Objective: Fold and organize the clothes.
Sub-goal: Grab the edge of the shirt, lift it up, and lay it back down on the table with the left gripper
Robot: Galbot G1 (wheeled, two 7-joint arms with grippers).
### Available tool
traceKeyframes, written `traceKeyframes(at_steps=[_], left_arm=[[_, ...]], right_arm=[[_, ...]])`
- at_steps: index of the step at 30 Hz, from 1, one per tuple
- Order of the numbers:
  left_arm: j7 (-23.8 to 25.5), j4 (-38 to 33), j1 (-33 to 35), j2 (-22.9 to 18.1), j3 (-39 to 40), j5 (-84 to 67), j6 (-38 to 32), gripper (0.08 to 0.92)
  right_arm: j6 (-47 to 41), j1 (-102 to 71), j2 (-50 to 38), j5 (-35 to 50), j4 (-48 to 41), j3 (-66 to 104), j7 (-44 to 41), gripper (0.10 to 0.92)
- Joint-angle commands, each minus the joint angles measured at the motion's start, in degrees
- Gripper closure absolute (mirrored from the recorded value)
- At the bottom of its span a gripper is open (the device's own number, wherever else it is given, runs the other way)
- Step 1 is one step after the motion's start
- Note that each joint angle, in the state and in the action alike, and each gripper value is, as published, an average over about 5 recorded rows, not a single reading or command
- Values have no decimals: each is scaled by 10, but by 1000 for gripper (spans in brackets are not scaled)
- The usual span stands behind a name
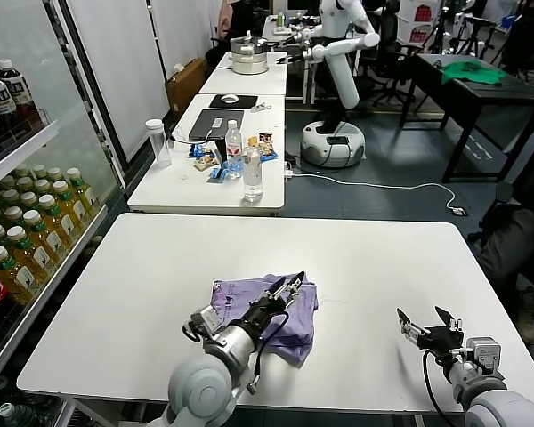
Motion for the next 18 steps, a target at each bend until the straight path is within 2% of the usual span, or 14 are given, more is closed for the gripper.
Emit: traceKeyframes(at_steps=[1, 4, 7, 12, 18], left_arm=[[-25, 12, 63, 44, -63, 305, -62, 291], [-32, 46, 85, 53, -58, 400, -73, 217], [-42, 80, 89, 46, -45, 447, -66, 183], [-60, 127, 71, 24, -28, 466, -47, 178], [-78, 140, 57, 16, -21, 471, -27, 177]], right_arm=[[1, 8, 8, -11, 0, -19, 0, 203], [1, 11, 10, -14, 1, -22, 1, 203], [1, 11, 11, -14, 3, -21, 1, 203], [0, 6, 9, -14, 9, -15, 1, 203], [1, -4, 4, -12, 14, -4, 0, 203]])
